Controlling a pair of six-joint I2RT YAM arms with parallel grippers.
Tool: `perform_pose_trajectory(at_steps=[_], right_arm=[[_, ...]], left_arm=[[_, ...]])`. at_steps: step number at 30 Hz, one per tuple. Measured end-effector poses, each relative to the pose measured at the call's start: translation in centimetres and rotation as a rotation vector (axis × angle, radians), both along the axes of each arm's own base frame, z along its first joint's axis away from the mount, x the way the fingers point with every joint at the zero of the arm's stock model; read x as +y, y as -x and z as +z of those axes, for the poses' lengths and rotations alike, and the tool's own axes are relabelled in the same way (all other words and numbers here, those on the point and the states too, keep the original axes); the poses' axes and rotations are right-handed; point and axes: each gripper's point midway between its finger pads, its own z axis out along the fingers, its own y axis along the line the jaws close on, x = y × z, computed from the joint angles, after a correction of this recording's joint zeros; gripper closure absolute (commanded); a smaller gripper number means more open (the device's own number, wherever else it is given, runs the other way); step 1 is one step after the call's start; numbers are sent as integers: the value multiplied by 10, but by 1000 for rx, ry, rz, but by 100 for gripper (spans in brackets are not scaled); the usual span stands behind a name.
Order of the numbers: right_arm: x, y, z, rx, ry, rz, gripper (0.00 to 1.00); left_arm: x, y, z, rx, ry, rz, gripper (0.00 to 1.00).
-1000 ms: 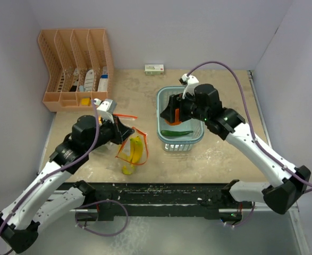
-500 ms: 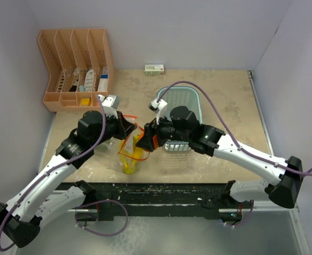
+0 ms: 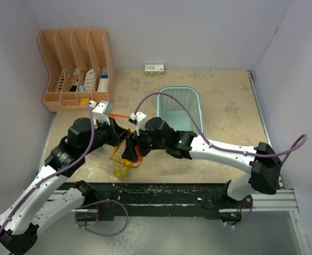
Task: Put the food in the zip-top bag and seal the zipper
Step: Place the fake fruit in the zipper food storage bag.
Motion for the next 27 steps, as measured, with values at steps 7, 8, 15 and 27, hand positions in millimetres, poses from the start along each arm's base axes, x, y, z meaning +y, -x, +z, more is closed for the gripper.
perform_pose_trajectory(at_steps=[7, 8, 15, 27], right_arm=[[3, -12, -12, 3, 36, -91, 14], [2, -13, -13, 3, 39, -106, 10], [-1, -22, -6, -21, 66, -184, 0], [-42, -21, 45, -106, 43, -299, 1]], left_arm=[[1, 2, -5, 15, -8, -4, 100], [1, 2, -4, 14, -8, -4, 100], [0, 3, -7, 20, -6, -7, 100], [0, 3, -8, 22, -5, -5, 100]])
